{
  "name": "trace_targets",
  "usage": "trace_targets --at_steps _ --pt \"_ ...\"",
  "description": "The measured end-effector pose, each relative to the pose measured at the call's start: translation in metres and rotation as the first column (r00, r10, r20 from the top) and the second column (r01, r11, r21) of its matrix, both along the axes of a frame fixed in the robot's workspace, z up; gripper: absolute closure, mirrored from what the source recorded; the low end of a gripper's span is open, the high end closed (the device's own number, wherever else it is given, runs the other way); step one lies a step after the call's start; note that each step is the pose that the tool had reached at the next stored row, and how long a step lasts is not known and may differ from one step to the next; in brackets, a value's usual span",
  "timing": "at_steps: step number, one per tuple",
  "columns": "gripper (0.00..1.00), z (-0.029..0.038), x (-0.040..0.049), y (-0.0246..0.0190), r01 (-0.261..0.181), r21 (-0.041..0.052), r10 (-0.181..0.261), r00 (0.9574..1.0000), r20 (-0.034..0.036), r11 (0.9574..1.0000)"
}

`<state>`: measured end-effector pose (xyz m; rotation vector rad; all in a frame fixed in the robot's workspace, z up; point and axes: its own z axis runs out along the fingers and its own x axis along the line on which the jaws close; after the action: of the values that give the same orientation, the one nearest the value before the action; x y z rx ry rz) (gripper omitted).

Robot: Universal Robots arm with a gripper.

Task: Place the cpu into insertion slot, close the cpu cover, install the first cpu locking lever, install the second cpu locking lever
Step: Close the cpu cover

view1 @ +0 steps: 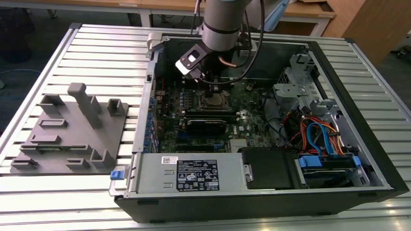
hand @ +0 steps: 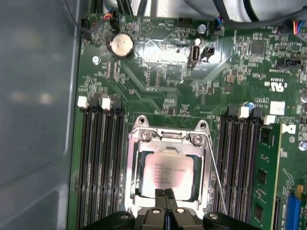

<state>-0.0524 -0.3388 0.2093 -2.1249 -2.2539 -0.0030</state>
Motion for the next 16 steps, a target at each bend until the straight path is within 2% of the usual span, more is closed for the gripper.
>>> trace_targets --at_steps 16 --pt "0.9 0.0 0.0131 0.0 0.0 0.0 0.0 1.0 -0.0001 1.0"
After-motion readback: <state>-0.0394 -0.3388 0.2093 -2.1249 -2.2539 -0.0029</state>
